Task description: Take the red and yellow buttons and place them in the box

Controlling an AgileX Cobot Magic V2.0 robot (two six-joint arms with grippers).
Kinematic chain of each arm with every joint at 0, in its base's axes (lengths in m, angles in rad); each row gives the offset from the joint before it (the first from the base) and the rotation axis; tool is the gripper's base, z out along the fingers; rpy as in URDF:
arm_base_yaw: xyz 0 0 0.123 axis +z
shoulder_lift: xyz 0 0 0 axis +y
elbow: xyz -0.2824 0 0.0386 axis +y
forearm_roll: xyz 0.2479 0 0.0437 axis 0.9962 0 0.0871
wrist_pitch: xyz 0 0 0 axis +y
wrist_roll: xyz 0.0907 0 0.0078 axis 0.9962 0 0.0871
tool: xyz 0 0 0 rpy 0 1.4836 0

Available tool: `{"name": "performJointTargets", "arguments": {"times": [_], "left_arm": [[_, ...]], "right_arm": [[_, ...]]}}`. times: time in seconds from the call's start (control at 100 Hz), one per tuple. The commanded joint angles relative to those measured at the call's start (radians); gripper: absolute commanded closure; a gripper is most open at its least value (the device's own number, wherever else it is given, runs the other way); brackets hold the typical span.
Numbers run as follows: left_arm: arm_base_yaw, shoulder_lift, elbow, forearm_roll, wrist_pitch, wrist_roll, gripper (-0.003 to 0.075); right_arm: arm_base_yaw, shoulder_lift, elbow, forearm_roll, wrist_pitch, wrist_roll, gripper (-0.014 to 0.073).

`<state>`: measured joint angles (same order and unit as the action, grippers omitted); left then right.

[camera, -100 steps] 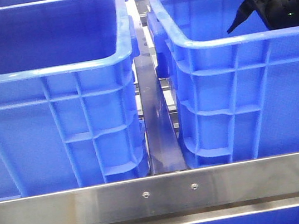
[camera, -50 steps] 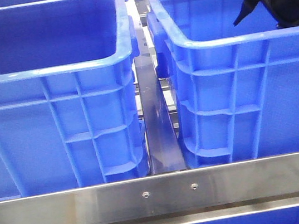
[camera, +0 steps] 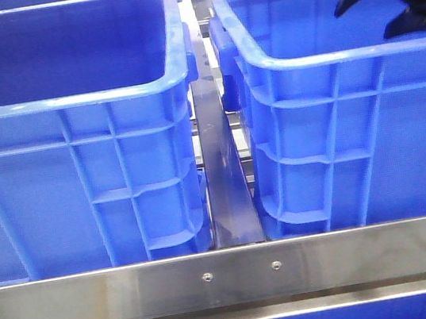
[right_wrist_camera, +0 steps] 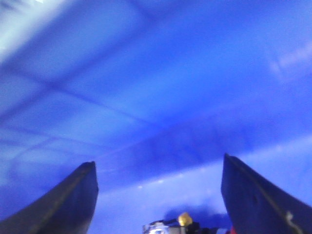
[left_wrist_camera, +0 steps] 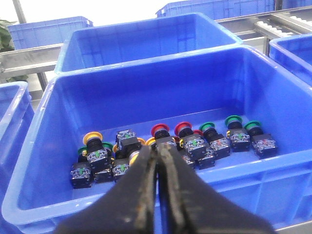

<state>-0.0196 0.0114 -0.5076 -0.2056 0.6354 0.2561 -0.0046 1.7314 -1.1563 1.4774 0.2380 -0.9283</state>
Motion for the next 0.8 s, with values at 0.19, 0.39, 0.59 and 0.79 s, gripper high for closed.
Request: {"name": "performJointTargets", "arguments": {"times": [0.19, 0.39, 0.59, 0.79], "left_arm": [[0.001, 0.013, -0.023, -0.007, -0.080, -0.008, 0.0739], [0.001, 0.013, -0.023, -0.007, -0.080, -0.008, 0.0739], [0.001, 0.013, -0.023, -0.007, -0.080, -0.008, 0.0739], [0.001, 0.013, -0.023, -0.007, -0.080, -0.008, 0.0739]], "right_arm": [[-0.004, -0.248, 0.119, -0.128, -0.062, -0.038, 0.0041], [-0.004, -0.439, 0.265, -0.132, -0.115, -0.167, 0.0041], [-0.004, -0.650, 0.365, -0.132, -0.117, -0.254, 0.0041], [-0.004, -0.853, 0.473, -0.135, -0.116, -0.281, 0.0041]]}}
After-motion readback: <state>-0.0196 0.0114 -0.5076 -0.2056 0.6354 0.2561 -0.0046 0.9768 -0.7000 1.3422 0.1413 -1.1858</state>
